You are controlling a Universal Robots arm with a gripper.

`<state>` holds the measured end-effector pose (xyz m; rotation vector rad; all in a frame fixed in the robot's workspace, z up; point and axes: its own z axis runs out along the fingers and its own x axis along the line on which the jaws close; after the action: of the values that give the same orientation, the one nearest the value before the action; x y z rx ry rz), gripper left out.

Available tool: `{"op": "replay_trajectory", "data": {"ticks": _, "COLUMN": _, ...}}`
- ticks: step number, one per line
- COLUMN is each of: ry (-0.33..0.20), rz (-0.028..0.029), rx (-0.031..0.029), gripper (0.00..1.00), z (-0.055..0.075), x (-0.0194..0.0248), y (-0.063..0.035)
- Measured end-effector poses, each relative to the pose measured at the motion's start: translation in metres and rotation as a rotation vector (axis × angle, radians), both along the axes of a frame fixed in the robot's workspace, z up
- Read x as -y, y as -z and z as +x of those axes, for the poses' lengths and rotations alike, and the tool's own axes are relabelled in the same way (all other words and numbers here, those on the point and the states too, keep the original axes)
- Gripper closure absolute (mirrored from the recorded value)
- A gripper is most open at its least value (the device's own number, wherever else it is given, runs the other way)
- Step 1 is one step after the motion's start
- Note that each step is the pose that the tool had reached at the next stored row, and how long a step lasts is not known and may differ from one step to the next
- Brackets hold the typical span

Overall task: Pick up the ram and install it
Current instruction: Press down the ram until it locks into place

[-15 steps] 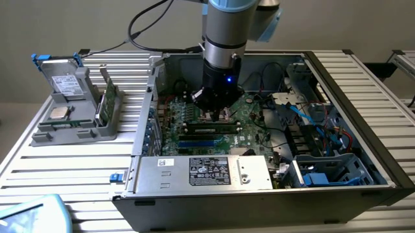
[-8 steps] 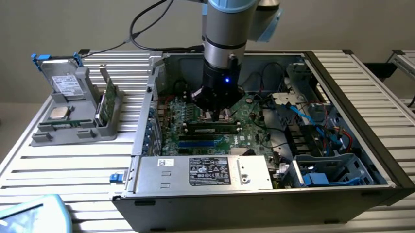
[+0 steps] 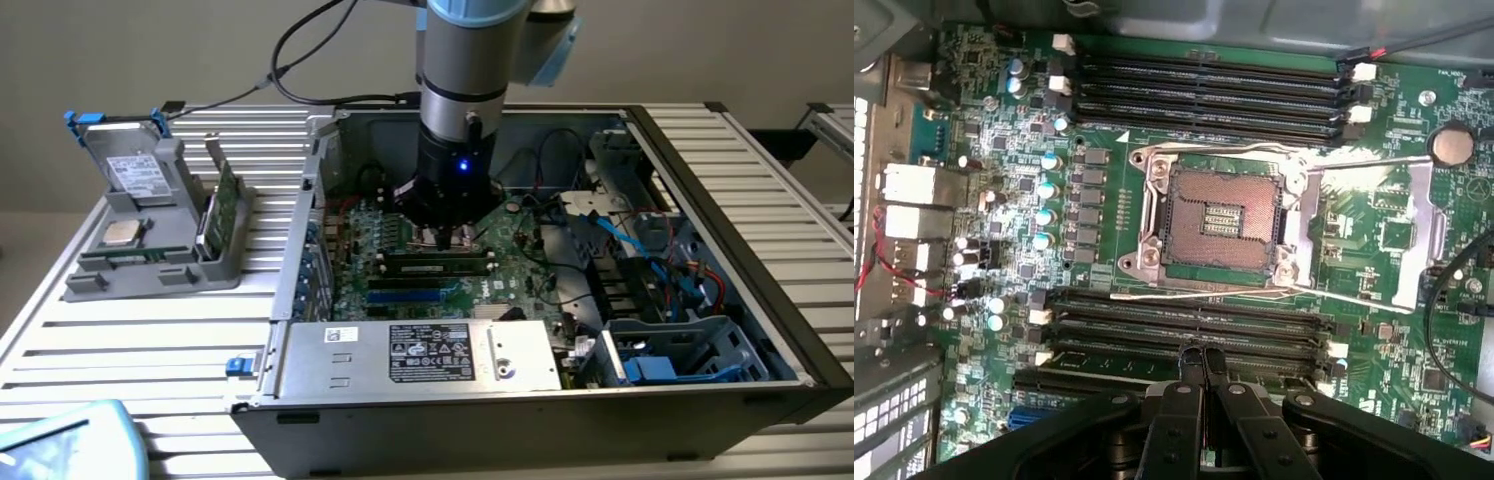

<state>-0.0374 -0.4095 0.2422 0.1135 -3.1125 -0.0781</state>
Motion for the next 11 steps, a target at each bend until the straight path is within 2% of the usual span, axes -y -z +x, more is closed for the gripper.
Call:
{"op": "replay_trajectory", "data": {"ticks": 7, "ry": 0.005, "rz": -0.0001, "rx": 0.0003, "gripper": 0.89, "z": 0.0, "x": 0.0108, "y": 0.0001}}
{"op": "replay_trajectory", "data": {"ticks": 11, "ry": 0.031, "rz": -0.0031, "rx": 0.0022, "gripper": 0.89, "z": 0.0, "x": 0.0114, "y": 0.0001}}
